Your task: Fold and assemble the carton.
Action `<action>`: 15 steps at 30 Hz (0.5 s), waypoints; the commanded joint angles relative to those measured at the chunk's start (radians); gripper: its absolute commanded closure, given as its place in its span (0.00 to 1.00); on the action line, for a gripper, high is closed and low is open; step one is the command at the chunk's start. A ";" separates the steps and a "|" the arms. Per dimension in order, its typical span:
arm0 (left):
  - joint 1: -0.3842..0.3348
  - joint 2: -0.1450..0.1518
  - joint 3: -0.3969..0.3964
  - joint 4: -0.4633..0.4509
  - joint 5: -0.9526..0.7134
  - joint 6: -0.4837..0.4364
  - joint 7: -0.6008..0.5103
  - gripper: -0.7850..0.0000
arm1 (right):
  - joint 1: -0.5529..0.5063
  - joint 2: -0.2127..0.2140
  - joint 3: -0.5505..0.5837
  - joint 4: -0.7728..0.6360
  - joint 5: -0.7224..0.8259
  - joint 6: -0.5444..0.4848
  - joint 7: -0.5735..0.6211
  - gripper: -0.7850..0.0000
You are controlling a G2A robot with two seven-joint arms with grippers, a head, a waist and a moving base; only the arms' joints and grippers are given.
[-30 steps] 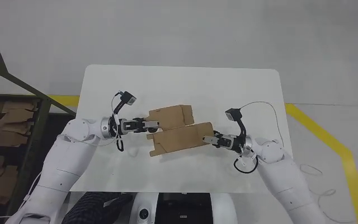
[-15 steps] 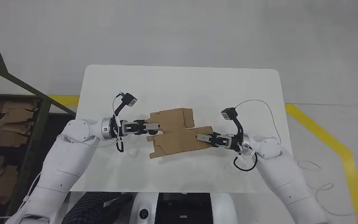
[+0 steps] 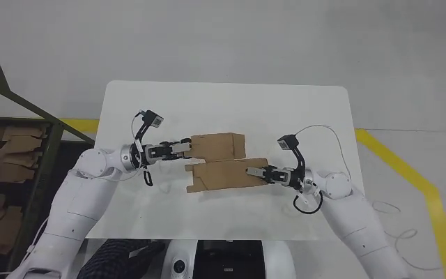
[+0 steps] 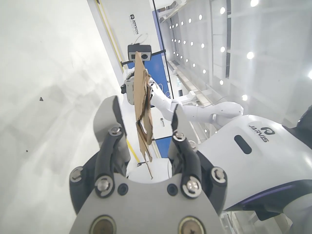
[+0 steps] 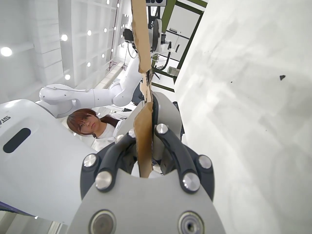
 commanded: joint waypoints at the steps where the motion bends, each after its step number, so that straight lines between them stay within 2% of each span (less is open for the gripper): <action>1: 0.006 0.001 -0.013 0.003 -0.016 0.000 0.012 0.00 | -0.003 0.002 0.003 0.002 0.016 0.002 0.002 1.00; 10: 0.040 0.003 -0.052 -0.027 -0.056 0.014 0.032 0.00 | -0.019 0.013 0.021 0.020 0.029 0.000 0.000 1.00; 15: 0.042 0.001 -0.035 -0.044 -0.030 0.029 0.037 0.00 | -0.030 0.016 0.001 0.007 0.008 -0.001 -0.001 1.00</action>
